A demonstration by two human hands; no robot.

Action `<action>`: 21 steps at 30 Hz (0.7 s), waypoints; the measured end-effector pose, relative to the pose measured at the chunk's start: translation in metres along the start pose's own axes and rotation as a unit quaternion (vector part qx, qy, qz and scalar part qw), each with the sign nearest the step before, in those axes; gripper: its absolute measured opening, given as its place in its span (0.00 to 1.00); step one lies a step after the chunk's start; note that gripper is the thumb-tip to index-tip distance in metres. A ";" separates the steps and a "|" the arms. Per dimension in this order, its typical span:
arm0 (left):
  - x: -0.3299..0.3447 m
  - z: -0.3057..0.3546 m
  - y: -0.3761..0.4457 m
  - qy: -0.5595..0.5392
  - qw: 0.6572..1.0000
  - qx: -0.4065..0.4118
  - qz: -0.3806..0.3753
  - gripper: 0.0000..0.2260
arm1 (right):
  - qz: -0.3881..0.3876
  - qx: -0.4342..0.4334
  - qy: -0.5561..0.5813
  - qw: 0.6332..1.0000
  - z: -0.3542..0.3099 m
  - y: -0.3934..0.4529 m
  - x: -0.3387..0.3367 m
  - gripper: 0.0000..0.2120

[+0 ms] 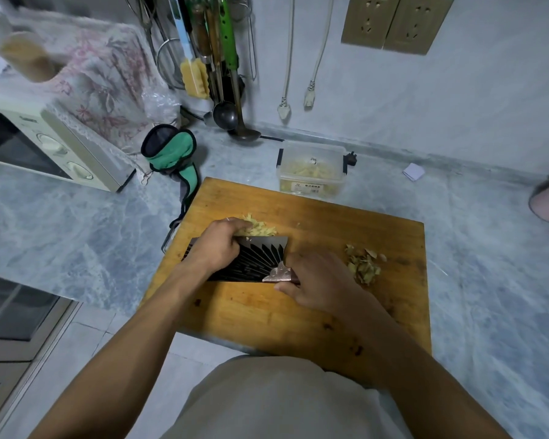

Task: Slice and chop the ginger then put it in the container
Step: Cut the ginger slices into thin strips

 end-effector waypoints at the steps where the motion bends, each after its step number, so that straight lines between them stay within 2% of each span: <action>1: -0.001 0.001 -0.002 -0.013 1.000 0.018 0.022 0.26 | 0.002 0.001 0.000 1.000 0.001 0.000 0.000 0.21; 5: 0.001 0.007 -0.008 -0.048 0.997 0.050 0.040 0.21 | 0.010 -0.002 0.005 1.000 0.004 0.000 0.002 0.22; 9: 0.002 0.007 -0.001 -0.004 1.000 -0.025 -0.013 0.26 | 0.014 -0.004 0.005 1.000 0.003 0.000 0.001 0.23; 13: 0.000 0.002 -0.003 -0.011 0.999 -0.032 0.001 0.28 | 0.022 0.001 0.018 1.000 0.006 -0.001 0.002 0.22; 17: -0.003 0.010 -0.008 -0.061 0.994 -0.017 0.091 0.19 | 0.012 0.015 0.034 0.999 0.012 -0.003 0.010 0.22; 21: -0.013 0.018 -0.016 -0.153 0.960 -0.026 0.232 0.11 | 0.022 0.062 0.160 0.985 0.021 -0.011 0.021 0.17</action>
Point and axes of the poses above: each hand's wrist, its own y-axis towards the middle knuckle, its own x-axis out of the palm, z = x × y, the point moved 1 cm from there along y, towards the middle knuckle, and after that the axes turned 8 degrees about -z, right-handed, at the moved point
